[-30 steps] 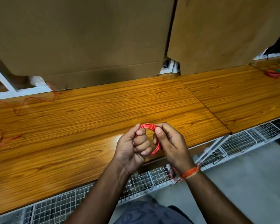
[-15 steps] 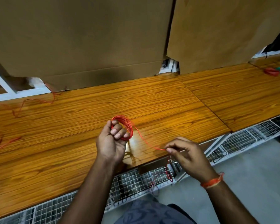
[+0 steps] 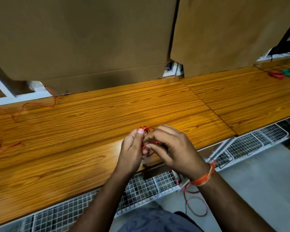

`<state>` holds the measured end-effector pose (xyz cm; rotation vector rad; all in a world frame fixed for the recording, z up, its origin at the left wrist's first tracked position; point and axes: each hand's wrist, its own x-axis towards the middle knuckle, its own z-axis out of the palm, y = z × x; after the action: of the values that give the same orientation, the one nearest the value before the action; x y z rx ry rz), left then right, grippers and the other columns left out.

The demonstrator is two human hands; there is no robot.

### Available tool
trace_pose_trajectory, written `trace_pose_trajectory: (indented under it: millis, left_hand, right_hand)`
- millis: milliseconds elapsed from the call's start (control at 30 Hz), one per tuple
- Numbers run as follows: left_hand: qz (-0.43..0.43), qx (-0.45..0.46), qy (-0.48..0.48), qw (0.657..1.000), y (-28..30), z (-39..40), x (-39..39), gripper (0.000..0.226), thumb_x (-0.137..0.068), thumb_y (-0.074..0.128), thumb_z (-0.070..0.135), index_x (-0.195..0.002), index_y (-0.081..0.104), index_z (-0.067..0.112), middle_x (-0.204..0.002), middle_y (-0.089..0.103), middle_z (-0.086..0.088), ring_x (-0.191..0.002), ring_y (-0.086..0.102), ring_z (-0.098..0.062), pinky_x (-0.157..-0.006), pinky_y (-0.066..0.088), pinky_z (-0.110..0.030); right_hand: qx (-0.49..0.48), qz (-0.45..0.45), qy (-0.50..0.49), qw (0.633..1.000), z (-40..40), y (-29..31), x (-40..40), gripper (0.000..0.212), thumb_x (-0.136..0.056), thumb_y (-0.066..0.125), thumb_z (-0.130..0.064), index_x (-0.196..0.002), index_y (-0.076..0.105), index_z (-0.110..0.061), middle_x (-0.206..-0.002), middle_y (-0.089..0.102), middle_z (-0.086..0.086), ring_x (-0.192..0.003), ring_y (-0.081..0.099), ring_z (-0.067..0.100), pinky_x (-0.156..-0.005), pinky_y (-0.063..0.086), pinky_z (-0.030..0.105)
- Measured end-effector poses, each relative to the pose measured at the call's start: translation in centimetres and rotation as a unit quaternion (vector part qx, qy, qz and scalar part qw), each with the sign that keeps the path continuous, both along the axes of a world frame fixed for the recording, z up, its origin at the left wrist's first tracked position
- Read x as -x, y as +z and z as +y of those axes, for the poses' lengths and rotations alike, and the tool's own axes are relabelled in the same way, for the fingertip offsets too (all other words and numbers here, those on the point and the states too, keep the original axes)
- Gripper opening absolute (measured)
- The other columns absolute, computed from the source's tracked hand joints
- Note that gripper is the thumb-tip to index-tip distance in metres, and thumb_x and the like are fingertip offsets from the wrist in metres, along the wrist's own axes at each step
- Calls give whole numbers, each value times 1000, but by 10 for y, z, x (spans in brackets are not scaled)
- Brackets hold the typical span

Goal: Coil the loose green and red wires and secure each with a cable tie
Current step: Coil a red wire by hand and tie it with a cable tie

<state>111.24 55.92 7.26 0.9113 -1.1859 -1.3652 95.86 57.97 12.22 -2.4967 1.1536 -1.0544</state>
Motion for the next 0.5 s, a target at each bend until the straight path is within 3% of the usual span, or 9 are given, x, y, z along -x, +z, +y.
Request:
trace_pose_trajectory:
  millis: [200,333,500]
  left_hand:
    - [88,-56,-73,992,4,-1,-2,26,-101,50,25,-77,49,15,-53,30,5,-44,22,-7,-43,24,-19]
    - [145,-98,-126,976,4,1,0,34,-98,50,35,-72,58,14,-48,26,7,-39,19,-6,-44,15,-22]
    - [184,-103,-180,961,10,8,4,34,-98,47,38,-78,52,11,-46,26,9,-37,18,-6,-47,9,-30]
  right_hand:
    - [-38,-78,-48,995,-6,3,10,15,-90,77,-12,-105,74,-12,-95,69,-7,-90,62,0,-77,45,13]
    - [-31,-114,-105,987,-10,-9,7,12,-92,76,-17,-103,74,-14,-92,64,-8,-88,61,3,-73,47,18]
    - [-10,-170,-175,970,-7,-25,2,16,-102,61,-23,-100,73,-11,-93,65,-4,-92,63,9,-76,51,28]
